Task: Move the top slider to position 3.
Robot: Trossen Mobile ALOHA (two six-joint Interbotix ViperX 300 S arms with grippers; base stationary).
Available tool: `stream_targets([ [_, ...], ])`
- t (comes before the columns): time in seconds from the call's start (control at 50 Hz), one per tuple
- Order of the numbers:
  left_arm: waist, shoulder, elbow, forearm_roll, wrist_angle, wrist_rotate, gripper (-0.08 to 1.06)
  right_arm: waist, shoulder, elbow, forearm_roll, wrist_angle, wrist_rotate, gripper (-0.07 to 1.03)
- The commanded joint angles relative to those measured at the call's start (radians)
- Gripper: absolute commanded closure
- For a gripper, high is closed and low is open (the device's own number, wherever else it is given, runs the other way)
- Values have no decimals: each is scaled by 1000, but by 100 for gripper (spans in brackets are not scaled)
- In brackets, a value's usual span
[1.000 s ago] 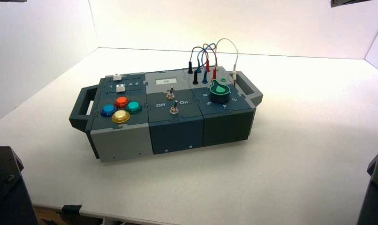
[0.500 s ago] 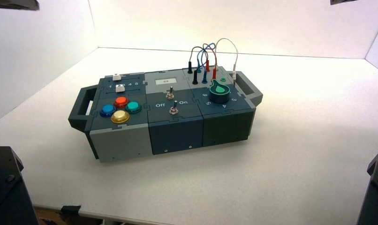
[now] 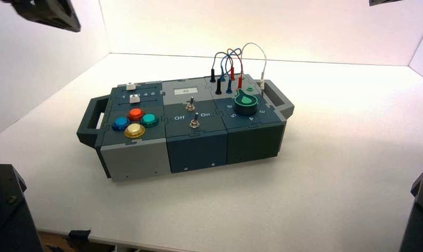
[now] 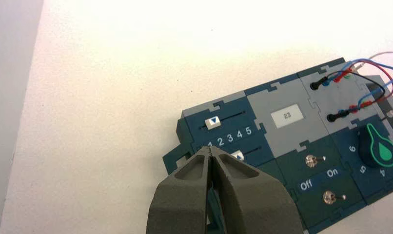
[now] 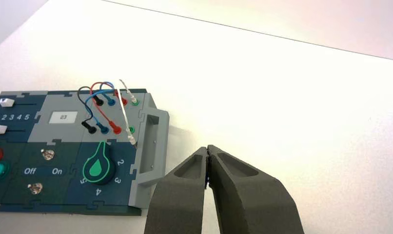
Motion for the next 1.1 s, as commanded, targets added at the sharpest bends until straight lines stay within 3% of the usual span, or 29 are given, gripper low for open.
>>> stream_targets([
  [0.02,-6,63,-57,-3,-11,-5,101,2,8,-34,3,-6,0,98],
  [0.6,-58,385,-138,-5,-121,-6,101,3,8,-32,3,-6,-2,98],
  [0.62,-67,439,-158,-5,-124,-6,101,3,9,-31,3,-6,0,98],
  [1.1,-67,581,-190,0,-169,0,101,3,20,-32,3,-6,-2,98],
])
